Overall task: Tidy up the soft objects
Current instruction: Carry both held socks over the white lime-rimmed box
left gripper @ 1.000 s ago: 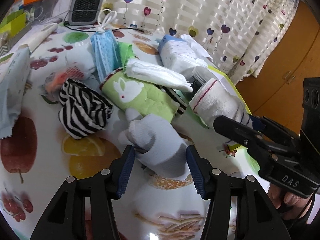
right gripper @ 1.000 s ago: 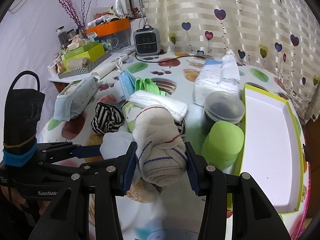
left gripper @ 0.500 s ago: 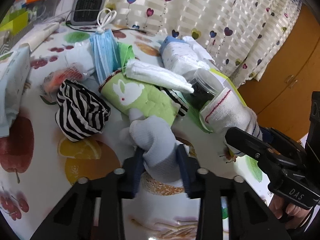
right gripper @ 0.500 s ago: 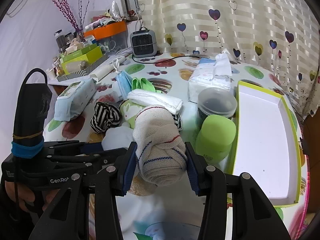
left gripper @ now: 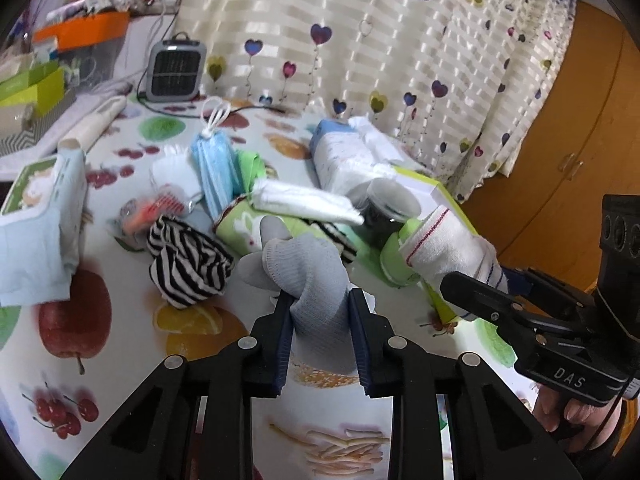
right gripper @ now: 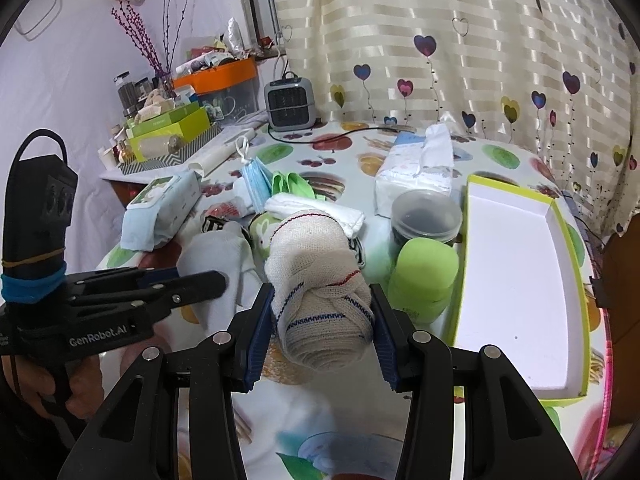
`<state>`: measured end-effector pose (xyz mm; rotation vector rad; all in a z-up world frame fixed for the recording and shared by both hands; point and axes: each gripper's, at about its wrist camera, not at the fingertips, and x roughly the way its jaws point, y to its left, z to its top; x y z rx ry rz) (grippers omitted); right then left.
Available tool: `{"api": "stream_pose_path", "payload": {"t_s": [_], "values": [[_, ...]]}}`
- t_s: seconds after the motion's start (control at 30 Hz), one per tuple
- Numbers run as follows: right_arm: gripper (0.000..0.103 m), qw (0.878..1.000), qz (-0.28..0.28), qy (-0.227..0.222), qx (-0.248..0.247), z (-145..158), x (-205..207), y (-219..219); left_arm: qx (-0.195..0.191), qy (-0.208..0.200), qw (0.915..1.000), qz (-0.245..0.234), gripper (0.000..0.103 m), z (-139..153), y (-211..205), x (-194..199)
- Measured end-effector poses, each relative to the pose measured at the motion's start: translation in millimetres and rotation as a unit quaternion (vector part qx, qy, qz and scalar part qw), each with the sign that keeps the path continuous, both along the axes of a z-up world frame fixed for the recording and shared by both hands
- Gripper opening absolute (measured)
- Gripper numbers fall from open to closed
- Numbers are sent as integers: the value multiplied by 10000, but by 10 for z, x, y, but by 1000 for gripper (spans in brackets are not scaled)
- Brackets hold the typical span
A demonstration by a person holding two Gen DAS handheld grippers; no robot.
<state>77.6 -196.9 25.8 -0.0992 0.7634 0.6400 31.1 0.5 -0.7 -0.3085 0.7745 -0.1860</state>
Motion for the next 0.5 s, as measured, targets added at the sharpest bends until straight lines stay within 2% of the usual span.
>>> {"api": "stream_pose_path", "payload": {"t_s": [0.5], "values": [[47,9953,-922,-223,187,169,81,-651,189,-297,9975,-615,25,245,-365,153]]}}
